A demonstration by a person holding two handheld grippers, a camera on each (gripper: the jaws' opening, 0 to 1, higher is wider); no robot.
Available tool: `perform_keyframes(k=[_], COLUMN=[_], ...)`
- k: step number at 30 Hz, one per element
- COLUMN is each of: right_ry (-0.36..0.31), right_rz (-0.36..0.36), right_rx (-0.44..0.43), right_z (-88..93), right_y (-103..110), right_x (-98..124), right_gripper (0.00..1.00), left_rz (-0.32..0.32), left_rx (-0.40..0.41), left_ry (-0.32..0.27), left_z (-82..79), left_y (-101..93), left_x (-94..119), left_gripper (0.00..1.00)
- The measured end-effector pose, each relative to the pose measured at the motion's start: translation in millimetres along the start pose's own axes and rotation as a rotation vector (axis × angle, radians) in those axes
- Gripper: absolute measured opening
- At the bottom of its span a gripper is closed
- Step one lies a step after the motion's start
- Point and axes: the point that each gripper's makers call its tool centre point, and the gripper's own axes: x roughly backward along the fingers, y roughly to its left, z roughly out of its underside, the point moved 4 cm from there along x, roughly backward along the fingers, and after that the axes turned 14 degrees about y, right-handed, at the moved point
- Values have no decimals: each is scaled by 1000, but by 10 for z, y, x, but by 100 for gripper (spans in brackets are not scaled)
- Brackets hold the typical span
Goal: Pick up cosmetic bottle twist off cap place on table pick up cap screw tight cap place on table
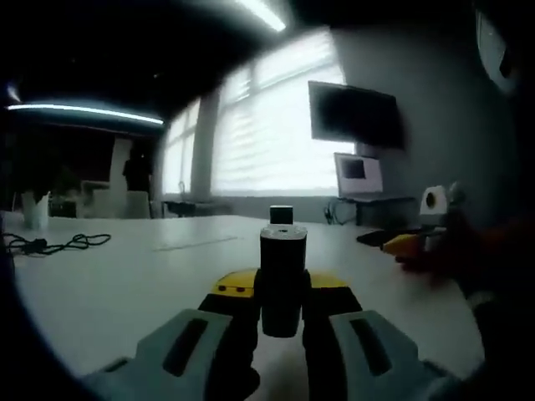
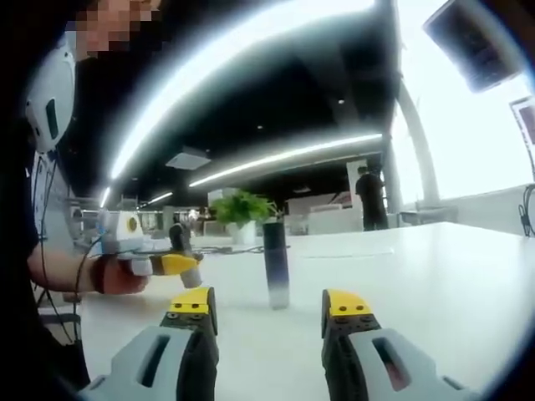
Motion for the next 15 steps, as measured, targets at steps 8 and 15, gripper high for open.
perform_keyframes(k=[8,15], right_ry=[1,10], right_rz=[3,-1], right_rx=[6,17], right_z=[2,11], right_y=[2,20], right_x=[5,-2], right_gripper=[42,41], left_rz=[138,229], left_rx=[-47,-45], left_ry=[15,21], left_z=[11,68], left_y=[-368,-587], left_x=[84,135], left_gripper=[9,9])
